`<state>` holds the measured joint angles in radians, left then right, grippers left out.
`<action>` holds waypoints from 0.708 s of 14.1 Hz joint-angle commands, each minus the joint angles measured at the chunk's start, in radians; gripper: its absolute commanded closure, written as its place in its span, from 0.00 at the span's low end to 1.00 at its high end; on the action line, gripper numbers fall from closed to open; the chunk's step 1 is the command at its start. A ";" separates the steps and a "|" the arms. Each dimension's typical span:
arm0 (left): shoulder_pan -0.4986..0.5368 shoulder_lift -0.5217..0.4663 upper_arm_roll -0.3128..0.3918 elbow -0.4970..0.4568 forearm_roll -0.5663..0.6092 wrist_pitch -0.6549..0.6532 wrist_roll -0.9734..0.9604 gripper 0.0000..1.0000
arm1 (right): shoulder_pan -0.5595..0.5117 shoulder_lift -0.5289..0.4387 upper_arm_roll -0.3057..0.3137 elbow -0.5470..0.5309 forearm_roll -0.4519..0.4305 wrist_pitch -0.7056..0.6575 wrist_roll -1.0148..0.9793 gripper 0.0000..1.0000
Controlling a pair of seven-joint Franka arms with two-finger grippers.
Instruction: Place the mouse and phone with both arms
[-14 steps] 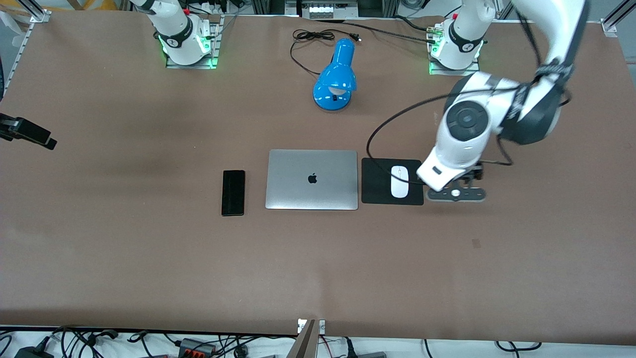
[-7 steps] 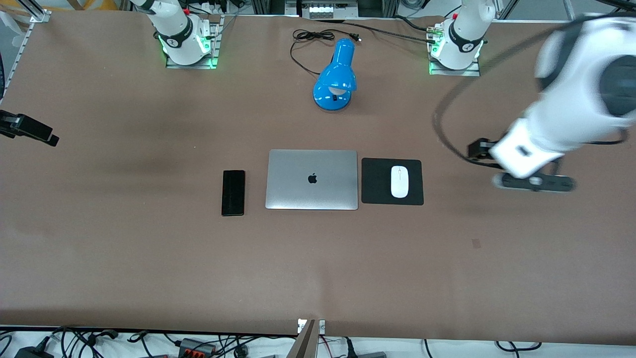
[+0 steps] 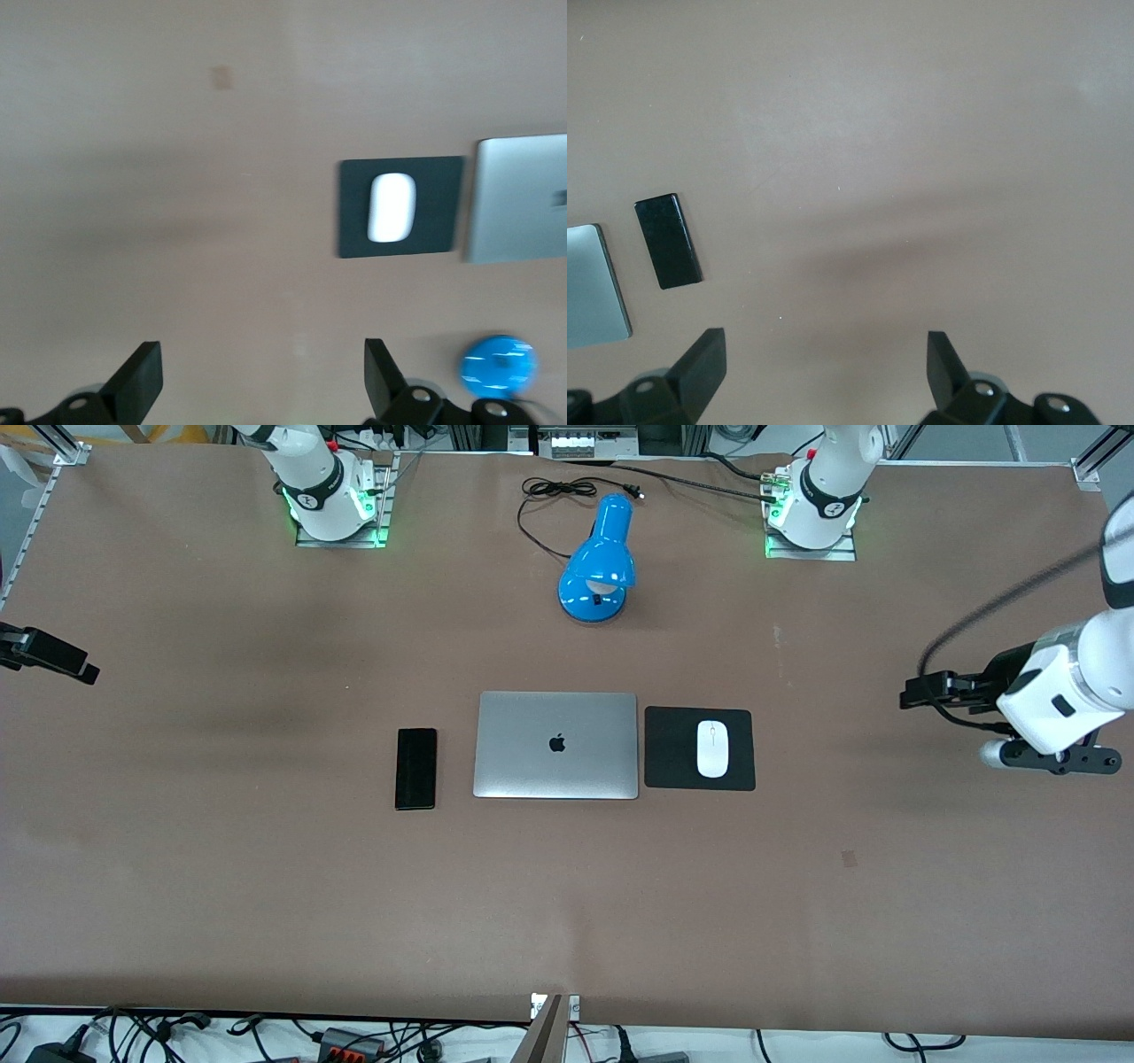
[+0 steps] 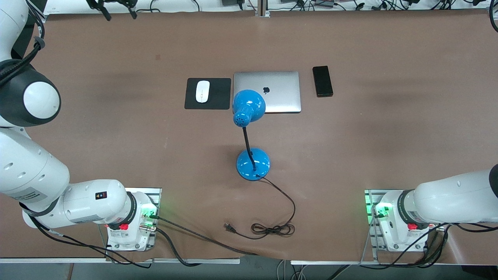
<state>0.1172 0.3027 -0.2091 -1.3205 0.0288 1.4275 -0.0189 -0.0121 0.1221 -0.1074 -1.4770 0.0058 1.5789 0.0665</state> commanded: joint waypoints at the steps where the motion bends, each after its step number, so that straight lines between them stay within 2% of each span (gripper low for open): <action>1: -0.131 -0.169 0.201 -0.205 0.030 0.121 0.070 0.00 | -0.009 0.007 0.008 0.023 0.005 -0.020 -0.019 0.00; 3: -0.131 -0.300 0.227 -0.392 -0.033 0.299 0.066 0.00 | -0.011 0.008 0.008 0.021 0.005 -0.022 -0.019 0.00; 4: -0.131 -0.345 0.227 -0.437 -0.041 0.341 0.070 0.00 | -0.011 0.008 0.008 0.021 0.006 -0.022 -0.019 0.00; 6: -0.131 -0.393 0.228 -0.480 -0.040 0.341 0.070 0.00 | -0.011 0.008 0.008 0.021 0.006 -0.020 -0.019 0.00; 10: -0.134 -0.367 0.221 -0.441 -0.040 0.300 0.070 0.00 | -0.011 0.008 0.008 0.021 0.006 -0.022 -0.021 0.00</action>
<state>-0.0115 -0.0674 0.0084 -1.7584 0.0000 1.7256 0.0290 -0.0121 0.1227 -0.1073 -1.4770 0.0058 1.5774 0.0653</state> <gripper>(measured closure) 0.000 0.000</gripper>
